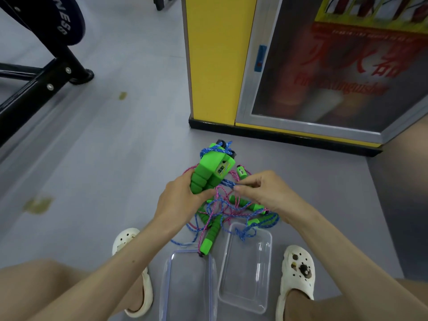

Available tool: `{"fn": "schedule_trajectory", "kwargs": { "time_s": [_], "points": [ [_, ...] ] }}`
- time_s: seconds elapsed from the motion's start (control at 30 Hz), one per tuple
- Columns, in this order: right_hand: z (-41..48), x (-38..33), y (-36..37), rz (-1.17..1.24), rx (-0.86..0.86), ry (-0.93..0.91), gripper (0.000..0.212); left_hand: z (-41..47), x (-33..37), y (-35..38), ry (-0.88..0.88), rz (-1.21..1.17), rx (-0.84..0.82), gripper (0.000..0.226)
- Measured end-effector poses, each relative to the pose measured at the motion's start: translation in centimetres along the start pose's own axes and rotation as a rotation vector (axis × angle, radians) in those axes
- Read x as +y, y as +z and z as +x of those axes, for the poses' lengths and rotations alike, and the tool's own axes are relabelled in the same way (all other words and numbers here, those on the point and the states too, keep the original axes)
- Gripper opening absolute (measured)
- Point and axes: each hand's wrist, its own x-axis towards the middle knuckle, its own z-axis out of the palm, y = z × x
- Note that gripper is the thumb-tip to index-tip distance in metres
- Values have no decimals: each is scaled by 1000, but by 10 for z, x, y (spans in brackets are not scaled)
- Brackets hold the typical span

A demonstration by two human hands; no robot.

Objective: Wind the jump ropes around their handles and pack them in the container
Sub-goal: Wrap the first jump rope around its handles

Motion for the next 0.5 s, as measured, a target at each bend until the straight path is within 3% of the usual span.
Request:
{"fn": "schedule_trajectory", "kwargs": {
  "time_s": [0.1,0.23,0.3,0.5],
  "points": [
    [4,1,3,-13,23,7,24,0,1,1,1,-21,26,23],
    [-2,-2,7,148,-121,36,21,0,3,1,-2,47,83,24],
    [-5,-4,13,196,-173,49,32,-1,3,2,13,126,123,24],
    [-5,-7,30,167,-209,52,32,-8,1,11,209,400,266,33]
  ]
}}
